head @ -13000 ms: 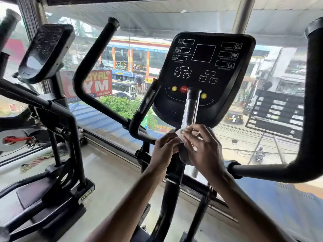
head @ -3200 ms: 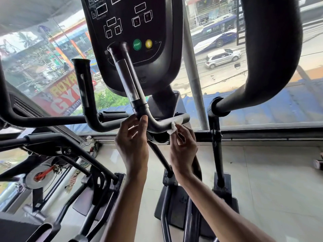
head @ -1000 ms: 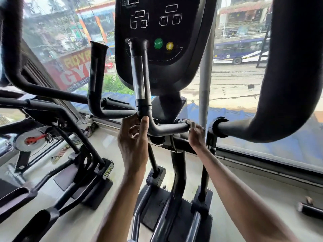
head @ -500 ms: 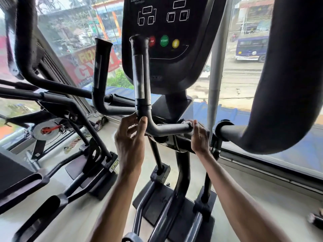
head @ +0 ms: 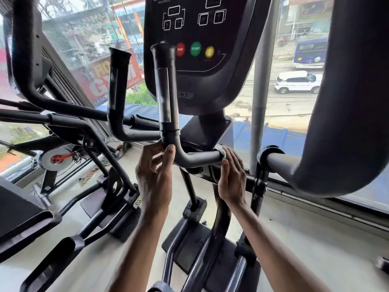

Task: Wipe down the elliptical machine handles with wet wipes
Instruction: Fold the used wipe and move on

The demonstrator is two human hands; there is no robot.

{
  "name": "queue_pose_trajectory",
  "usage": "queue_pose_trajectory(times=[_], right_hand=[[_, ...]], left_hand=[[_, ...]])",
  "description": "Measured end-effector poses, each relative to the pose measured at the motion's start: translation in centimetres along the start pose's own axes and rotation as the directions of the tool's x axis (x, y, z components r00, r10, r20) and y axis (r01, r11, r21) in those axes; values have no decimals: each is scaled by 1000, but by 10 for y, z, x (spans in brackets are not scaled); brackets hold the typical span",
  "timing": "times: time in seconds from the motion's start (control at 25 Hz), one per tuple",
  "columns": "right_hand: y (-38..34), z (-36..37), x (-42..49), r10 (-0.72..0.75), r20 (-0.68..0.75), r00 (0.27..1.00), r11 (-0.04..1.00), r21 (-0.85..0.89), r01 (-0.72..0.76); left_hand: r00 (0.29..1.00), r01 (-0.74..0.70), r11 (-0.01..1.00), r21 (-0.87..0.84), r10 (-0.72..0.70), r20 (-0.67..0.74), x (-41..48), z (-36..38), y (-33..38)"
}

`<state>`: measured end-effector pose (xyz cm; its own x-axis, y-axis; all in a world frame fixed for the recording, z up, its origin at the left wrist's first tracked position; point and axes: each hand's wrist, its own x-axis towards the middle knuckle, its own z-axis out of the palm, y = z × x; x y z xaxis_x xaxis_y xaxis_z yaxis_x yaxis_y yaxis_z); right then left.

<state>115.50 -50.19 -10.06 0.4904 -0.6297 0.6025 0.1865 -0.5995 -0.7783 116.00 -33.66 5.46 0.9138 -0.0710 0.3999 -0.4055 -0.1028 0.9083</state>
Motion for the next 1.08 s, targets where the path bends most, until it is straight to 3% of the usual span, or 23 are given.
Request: queue_pose_trajectory(times=[0.08, 0.12, 0.32, 0.44, 0.56, 0.64, 0.72, 0.8, 0.92, 1.0, 1.08], right_hand=[[-3, 3, 0, 150, -49, 988, 988, 33, -148], [-13, 6, -3, 157, -64, 986, 986, 62, -153], [-66, 17, -30, -59, 13, 998, 990, 126, 57], [-54, 18, -35, -38, 46, 998, 996, 79, 34], [-21, 28, -35, 217, -13, 976, 972, 93, -215], [-10, 30, -25, 474, -44, 880, 866, 205, -456], [-12, 29, -17, 615, -11, 788, 736, 365, -570], [-28, 26, -17, 585, -10, 811, 742, 411, -530], [-37, 26, -26, 371, -61, 927, 903, 257, -344], [-34, 24, -20, 412, -57, 909, 890, 238, -388], [-47, 20, -19, 343, -54, 938, 914, 248, -320]], left_hand=[[1000, 0, 1000, -3, 0, 1, 0, 1, -1], [1000, -3, 1000, -2, 3, 3, 0, 1, -1], [1000, -11, 1000, 8, 11, 7, 2, 0, -5], [1000, -10, 1000, 0, 10, 11, 1, -1, -6], [1000, -12, 1000, 4, 11, 11, 1, -1, -5], [1000, -9, 1000, 3, 9, 13, 1, -1, -4], [1000, -5, 1000, 3, 5, 20, 0, -1, -4], [1000, -6, 1000, 8, 6, 21, 1, -1, -5], [1000, -3, 1000, 9, 2, 28, 1, -1, -4], [1000, -3, 1000, 5, 2, 30, 1, -2, -4], [999, -5, 1000, 4, 5, 33, 1, -3, -3]])
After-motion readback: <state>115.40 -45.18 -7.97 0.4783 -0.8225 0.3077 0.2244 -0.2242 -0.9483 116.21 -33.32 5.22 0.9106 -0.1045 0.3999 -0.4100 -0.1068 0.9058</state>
